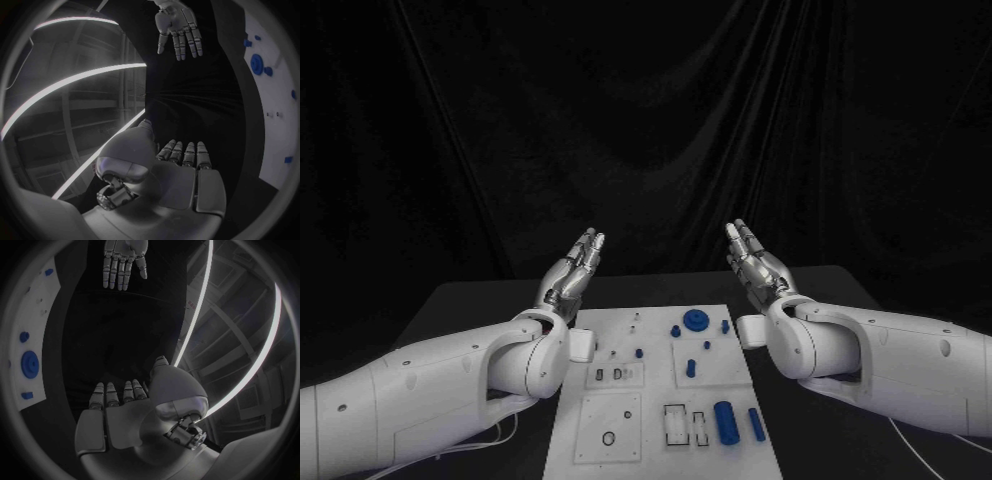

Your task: Assemble the parts on the task board

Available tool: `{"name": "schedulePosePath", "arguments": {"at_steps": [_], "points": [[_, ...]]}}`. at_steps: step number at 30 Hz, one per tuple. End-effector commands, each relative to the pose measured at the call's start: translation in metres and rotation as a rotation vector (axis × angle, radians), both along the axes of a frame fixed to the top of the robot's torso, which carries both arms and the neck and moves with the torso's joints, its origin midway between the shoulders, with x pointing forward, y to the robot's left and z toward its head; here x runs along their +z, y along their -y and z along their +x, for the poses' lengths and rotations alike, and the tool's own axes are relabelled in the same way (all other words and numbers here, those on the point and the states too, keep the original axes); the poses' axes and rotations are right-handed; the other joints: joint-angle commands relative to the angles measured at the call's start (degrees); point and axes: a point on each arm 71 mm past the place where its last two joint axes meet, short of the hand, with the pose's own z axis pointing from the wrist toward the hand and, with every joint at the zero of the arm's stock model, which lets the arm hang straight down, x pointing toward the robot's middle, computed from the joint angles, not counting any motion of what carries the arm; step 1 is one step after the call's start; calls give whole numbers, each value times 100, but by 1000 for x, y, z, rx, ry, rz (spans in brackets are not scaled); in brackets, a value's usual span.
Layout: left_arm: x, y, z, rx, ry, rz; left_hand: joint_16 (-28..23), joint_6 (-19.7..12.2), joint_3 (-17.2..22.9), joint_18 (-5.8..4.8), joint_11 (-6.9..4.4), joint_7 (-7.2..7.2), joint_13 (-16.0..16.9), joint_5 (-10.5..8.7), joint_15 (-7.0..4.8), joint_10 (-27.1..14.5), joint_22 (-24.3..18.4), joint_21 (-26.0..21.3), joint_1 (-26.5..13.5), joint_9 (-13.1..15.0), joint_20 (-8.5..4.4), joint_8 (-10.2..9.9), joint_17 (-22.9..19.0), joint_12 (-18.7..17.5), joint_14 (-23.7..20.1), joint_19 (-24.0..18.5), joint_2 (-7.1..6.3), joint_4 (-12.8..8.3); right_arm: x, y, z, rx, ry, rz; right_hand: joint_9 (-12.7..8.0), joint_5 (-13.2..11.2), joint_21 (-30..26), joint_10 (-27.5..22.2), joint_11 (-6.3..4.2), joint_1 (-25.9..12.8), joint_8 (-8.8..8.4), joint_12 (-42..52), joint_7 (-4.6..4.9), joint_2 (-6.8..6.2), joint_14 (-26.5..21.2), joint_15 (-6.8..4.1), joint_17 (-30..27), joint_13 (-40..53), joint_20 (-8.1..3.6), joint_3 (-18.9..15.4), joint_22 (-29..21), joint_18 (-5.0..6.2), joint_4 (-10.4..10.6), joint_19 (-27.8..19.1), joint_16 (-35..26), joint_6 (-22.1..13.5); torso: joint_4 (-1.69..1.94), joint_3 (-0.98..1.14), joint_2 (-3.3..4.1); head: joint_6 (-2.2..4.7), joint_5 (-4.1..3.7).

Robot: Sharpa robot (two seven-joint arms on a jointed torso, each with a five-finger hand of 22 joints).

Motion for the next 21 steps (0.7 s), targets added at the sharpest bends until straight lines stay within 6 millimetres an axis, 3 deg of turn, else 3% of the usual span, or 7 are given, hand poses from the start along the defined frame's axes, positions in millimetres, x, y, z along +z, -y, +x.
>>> {"name": "schedulePosePath", "arguments": {"at_steps": [1, 13, 14, 16, 18, 19, 21], "points": [[14, 8, 2, -152, 78, -195, -21, -70, -21, -5, -172, -165, -7, 52, -691, 5, -8, -34, 156, -20, -475, 3, -9, -20, 7, 5, 39, 75, 3, -2, 1, 39, -6, 115, -11, 41, -21, 2, -9, 39, -5, -28, -11, 17, -2, -1523, -9, -9, -831, -23, -9, 101, -4, -1, -22, -20, 0, 0, 0, 0, 1], [22, 10, 6, -241, 117, -285, -21, -71, -121, 80, -224, -265, -7, -45, -736, 5, -8, -34, 220, -20, -428, 3, -9, -20, 7, 5, -19, 64, 3, -2, 1, 39, -6, 115, 38, -20, -21, 2, 313, 606, 49, -28, 331, -191, -2, -1280, -9, -9, -597, 78, -9, 115, -225, -1, -22, 214, 0, 0, 0, 0, 1], [17, -5, 12, -290, 107, -329, -21, -66, -123, 84, -216, -264, -7, -45, -721, 5, -8, -34, 229, -19, -411, 4, -9, -20, 7, 5, -12, 64, 1, 0, 2, 112, 27, 176, 54, -8, -21, 2, 447, 674, 71, -28, 460, -205, -2, -1141, -9, -9, -471, 93, -9, 114, -245, -1, -22, 303, -10, -3, -4, -315, 21], [18, -7, 12, -295, 124, -325, -21, -1, -129, 77, -120, -155, -7, 35, -580, 5, -8, -34, 288, -5, -283, 20, -9, -20, 7, 5, -5, 61, 3, 2, 2, 126, 56, 172, 214, 180, 71, 402, 1003, 981, 402, 298, 993, -278, -2, -603, -9, 149, -75, 132, 60, 24, -370, 90, -22, 1156, -9, -2, 0, -366, 39], [19, -9, 11, -316, 159, -293, -21, 175, -146, 62, -36, -13, -7, 106, -437, 5, -8, -34, 474, 26, -148, 56, -9, -20, 7, 5, -55, 53, 5, 3, 2, 152, 96, 147, 202, 247, 355, 442, 1222, 1129, 474, 325, 1188, -290, 51, -298, 20, 125, 316, 145, 227, 39, -380, 482, 25, 1262, -8, -2, 1, -433, 71], [20, -12, 9, -338, 192, -260, -21, 199, -163, 96, 8, 21, -7, 129, -315, 5, -8, -34, 539, 27, 18, 54, -9, -20, 7, 5, -42, 63, 7, 3, 2, 180, 132, 114, 211, 307, 619, 642, 1395, 1293, 551, 472, 1327, -305, 182, 189, 67, 158, 711, 159, 362, 16, -394, 881, 106, 1413, -10, -3, 2, -498, 81], [21, -15, 8, -355, 219, -230, -21, 234, -175, 178, 21, 35, -7, 164, -229, 5, -8, -34, 638, 30, 194, 55, -9, -20, 7, 5, -35, 61, 9, 4, 1, 212, 176, 65, 209, 362, 711, 721, 1487, 1430, 580, 525, 1434, -328, 226, 462, 72, 162, 911, 166, 399, -35, -403, 1026, 114, 1467, -6, -6, -1, -577, 88]]}}
